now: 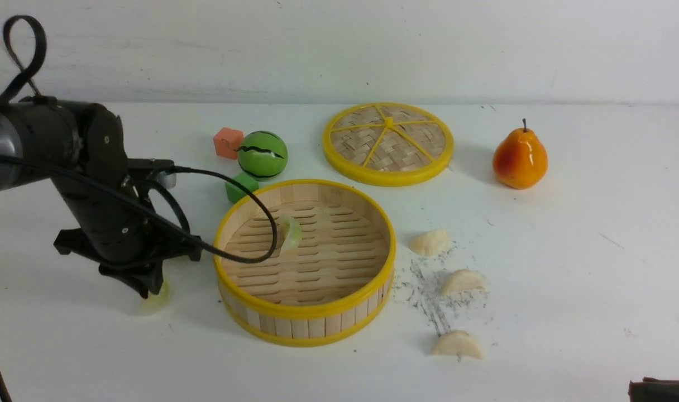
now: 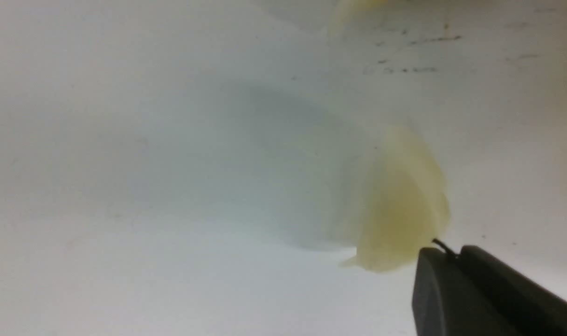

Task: Put the dumplings into the steamer on the white table.
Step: 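Reach for and grasp a dumpling on the table with the left gripper, then place the dumpling into the bamboo steamer basket with the left gripper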

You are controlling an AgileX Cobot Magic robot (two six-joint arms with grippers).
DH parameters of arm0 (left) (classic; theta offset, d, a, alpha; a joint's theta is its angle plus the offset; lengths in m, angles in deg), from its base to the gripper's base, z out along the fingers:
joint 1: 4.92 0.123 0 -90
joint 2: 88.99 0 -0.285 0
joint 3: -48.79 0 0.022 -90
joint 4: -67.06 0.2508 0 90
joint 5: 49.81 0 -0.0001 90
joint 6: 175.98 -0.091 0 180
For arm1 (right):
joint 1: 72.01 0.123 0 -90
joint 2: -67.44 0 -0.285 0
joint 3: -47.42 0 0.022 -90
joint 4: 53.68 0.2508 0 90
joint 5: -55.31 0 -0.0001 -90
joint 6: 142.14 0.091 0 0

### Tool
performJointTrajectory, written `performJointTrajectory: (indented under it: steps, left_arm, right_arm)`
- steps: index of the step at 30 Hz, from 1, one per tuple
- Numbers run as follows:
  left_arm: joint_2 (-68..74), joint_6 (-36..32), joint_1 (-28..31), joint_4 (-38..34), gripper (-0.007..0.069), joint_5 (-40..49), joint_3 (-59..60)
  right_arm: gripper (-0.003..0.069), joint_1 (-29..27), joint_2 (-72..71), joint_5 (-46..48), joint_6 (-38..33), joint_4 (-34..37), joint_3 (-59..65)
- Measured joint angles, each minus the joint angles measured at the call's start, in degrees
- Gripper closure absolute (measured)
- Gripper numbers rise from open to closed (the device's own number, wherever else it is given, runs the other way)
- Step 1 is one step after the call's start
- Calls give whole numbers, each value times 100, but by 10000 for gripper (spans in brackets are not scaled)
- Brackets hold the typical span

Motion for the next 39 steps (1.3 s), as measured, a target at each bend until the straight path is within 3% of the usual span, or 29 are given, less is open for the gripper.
performJointTrajectory:
  steps: [2, 10, 13, 17, 21, 23, 27, 33, 37, 38, 39]
  left_arm:
    - [-114, 0, 0, -44, 638, 23, 0]
    - [-91, 68, 0, 73, 627, -160, 38]
    - [-17, 112, 0, 96, 576, -296, 38]
    - [212, 139, 0, 350, 394, -547, 38]
    - [512, 232, 0, 566, 307, -611, 38]
    - [605, 325, 0, 608, 307, -625, 38]
    - [673, 524, 0, 615, 387, -623, 38]
    - [217, 565, 0, 612, 384, -551, 23]
    - [-453, 565, 0, 0, 384, -353, -271]
    - [-676, 456, -15, -697, 384, -363, -424]
    - [-741, 372, -33, -864, 384, -391, -457]
  right_arm:
    - [545, 0, 0, -19, 0, 0, 0]
    - [540, 0, 0, -63, 0, 0, 0]
    - [536, 0, 0, -64, 0, 0, 0]
    - [530, 0, 0, -64, 0, 0, 0]
    - [526, 0, 0, -64, 0, 0, 0]
    - [526, 0, 0, -64, 0, 0, 0]
    - [523, 0, 0, -64, 0, 0, 0]
    - [522, 0, 0, -64, 0, 0, 0]
    - [519, 0, 0, -69, 0, 0, 0]
    - [518, 0, 0, -99, 0, 0, 0]
    - [517, 0, 0, -114, 0, 0, 0]
